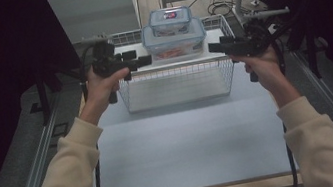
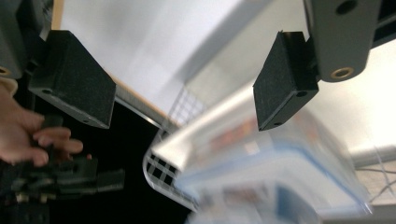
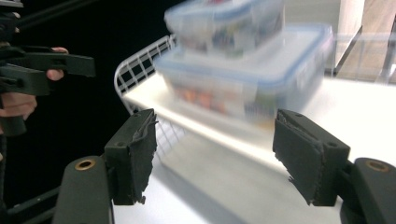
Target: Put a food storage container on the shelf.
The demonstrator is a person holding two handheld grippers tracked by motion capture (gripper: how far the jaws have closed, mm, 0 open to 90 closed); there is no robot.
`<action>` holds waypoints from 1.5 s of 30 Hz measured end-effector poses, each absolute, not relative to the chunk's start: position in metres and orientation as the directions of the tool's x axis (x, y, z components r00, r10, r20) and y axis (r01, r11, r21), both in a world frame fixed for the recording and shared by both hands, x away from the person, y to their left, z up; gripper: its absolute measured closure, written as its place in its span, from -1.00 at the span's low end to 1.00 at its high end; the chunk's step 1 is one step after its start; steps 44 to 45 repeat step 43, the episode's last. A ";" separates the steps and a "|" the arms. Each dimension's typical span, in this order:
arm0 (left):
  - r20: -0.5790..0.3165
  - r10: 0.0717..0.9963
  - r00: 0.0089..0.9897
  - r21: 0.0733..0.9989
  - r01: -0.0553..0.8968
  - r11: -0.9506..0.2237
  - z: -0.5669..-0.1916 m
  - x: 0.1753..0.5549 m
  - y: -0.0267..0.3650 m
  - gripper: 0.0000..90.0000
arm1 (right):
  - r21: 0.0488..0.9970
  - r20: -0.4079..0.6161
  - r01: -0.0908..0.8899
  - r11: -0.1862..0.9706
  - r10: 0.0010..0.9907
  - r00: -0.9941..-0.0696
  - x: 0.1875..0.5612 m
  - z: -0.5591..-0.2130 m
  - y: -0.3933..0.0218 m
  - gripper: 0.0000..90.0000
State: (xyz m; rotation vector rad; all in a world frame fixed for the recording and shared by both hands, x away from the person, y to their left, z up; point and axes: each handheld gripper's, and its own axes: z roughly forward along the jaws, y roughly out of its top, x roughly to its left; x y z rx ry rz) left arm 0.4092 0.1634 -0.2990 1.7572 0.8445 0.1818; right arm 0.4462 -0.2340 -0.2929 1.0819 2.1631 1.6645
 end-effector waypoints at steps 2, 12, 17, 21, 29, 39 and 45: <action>-0.268 0.622 0.735 0.886 0.442 -0.140 -0.310 0.394 0.164 -0.54 | 0.900 0.254 0.421 0.109 0.654 -0.712 0.433 -0.304 -0.240 -0.34; -0.227 0.653 0.723 0.881 0.438 -0.180 -0.365 0.340 0.166 -0.51 | 0.891 0.228 0.423 0.164 0.644 -0.730 0.384 -0.369 -0.261 -0.36; -0.221 0.656 0.722 0.868 0.453 -0.205 -0.396 0.322 0.164 -0.50 | 0.874 0.228 0.441 0.204 0.629 -0.743 0.365 -0.407 -0.261 -0.36; -0.232 0.662 0.713 0.860 0.469 -0.203 -0.415 0.313 0.164 -0.49 | 0.863 0.229 0.455 0.221 0.630 -0.742 0.358 -0.425 -0.262 -0.36; -0.256 0.665 0.702 0.835 0.507 -0.213 -0.439 0.310 0.162 -0.49 | 0.843 0.229 0.478 0.249 0.637 -0.736 0.354 -0.444 -0.263 -0.36; -0.253 0.669 0.699 0.831 0.511 -0.220 -0.442 0.309 0.160 -0.49 | 0.854 0.224 0.462 0.241 0.631 -0.743 0.352 -0.441 -0.261 -0.36; -0.244 0.680 0.692 0.828 0.514 -0.226 -0.446 0.310 0.160 -0.49 | 0.857 0.201 0.451 0.250 0.644 -0.738 0.350 -0.444 -0.261 -0.40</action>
